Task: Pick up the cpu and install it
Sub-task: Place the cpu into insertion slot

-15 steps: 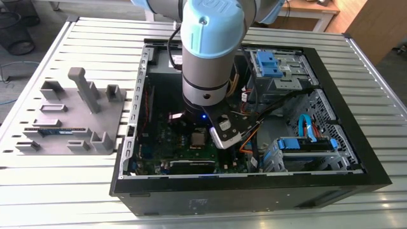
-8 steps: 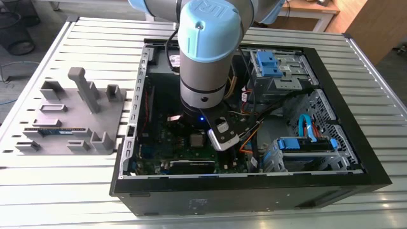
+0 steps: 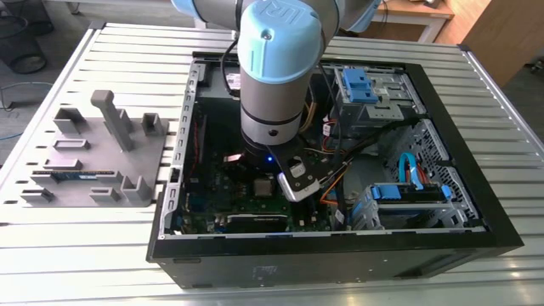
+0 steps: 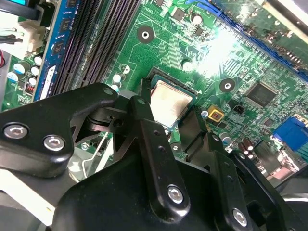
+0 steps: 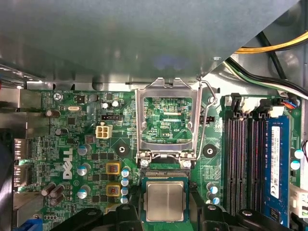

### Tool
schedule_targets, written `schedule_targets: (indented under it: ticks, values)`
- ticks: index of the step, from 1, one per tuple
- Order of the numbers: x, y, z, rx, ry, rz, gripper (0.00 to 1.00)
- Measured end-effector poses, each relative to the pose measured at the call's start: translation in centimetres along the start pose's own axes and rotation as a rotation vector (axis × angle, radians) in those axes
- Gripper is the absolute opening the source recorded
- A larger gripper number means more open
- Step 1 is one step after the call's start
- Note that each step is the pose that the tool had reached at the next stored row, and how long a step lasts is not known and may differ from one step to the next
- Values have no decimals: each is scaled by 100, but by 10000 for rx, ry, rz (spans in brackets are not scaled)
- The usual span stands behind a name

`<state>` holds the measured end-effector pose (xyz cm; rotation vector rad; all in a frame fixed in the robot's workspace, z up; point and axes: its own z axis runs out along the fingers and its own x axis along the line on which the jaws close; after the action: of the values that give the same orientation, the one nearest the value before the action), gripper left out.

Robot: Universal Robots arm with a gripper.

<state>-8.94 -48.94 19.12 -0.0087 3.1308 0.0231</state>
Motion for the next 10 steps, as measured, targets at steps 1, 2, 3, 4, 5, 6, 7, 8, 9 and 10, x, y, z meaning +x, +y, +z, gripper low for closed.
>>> schedule_targets:
  ticks: [1, 2, 3, 4, 5, 6, 7, 8, 9, 10]
  values:
    - [0, 0, 1, 2, 1, 0, 47]
    - [0, 1, 6, -3, -1, -1, 47]
    - [0, 2, 11, -4, -1, -2, 47]
    - [0, 4, 16, -3, -1, -2, 47]
    - [0, 4, 21, -2, 0, -3, 47]
    - [1, 4, 25, 1, 1, -3, 47]
    - [1, 4, 25, 2, 2, -3, 47]
    - [1, 4, 25, 3, 2, -3, 47]
    - [0, 4, 28, 2, 2, -3, 47]
    - [1, 4, 32, 1, 2, -3, 47]
